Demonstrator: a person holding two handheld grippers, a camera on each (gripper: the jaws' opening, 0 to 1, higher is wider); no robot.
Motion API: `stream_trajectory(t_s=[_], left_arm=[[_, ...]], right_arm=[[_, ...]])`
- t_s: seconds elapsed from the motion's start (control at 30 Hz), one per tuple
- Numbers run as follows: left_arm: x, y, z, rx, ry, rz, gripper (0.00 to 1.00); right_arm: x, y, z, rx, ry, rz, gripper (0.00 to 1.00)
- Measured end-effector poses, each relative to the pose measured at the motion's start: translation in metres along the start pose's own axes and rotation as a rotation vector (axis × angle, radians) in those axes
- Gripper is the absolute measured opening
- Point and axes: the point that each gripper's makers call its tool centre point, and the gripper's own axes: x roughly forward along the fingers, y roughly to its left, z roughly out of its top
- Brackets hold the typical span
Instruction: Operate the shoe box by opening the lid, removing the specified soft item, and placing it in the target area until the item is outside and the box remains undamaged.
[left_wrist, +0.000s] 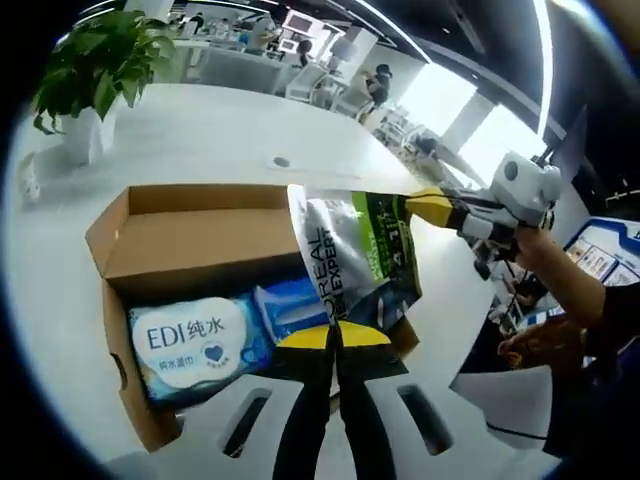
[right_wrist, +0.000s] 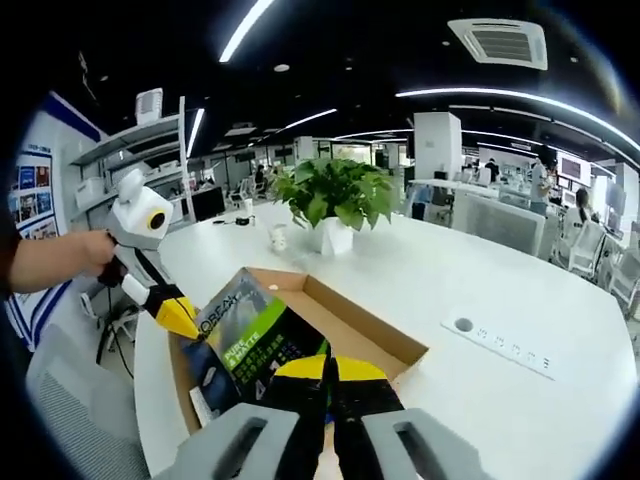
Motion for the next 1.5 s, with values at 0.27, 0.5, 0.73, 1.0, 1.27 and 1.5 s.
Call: stream_trajectory(t_s=[0.27,0.5,0.73,1.0,1.27,1.5], left_arm=[[0.015,-0.014,0.003,0.006,0.010,-0.023,0.00],[0.027,-0.026,0.005,0.010,0.020,-0.045,0.00],[0.042,-0.043,0.005,0.018,0.035,-0.074,0.00],[0.057,-0.055,0.005,0.016,0.049,-0.093,0.00],[0.072,-0.062,0.001,0.002,0.067,-0.102,0.00],[0.086,-0.065,0.002,-0.008,0.084,-0.115,0.00]], right_arm=[[-0.014,-0.015,-0.008,0.011,0.000,-0.034,0.00],[-0.026,-0.028,-0.015,0.021,0.002,-0.064,0.00],[-0.039,-0.044,-0.024,0.034,0.009,-0.102,0.00],[-0.048,-0.059,-0.039,0.046,0.030,-0.133,0.00],[-0.051,-0.072,-0.058,0.057,0.064,-0.156,0.00],[-0.052,-0.083,-0.072,0.066,0.092,-0.173,0.00]])
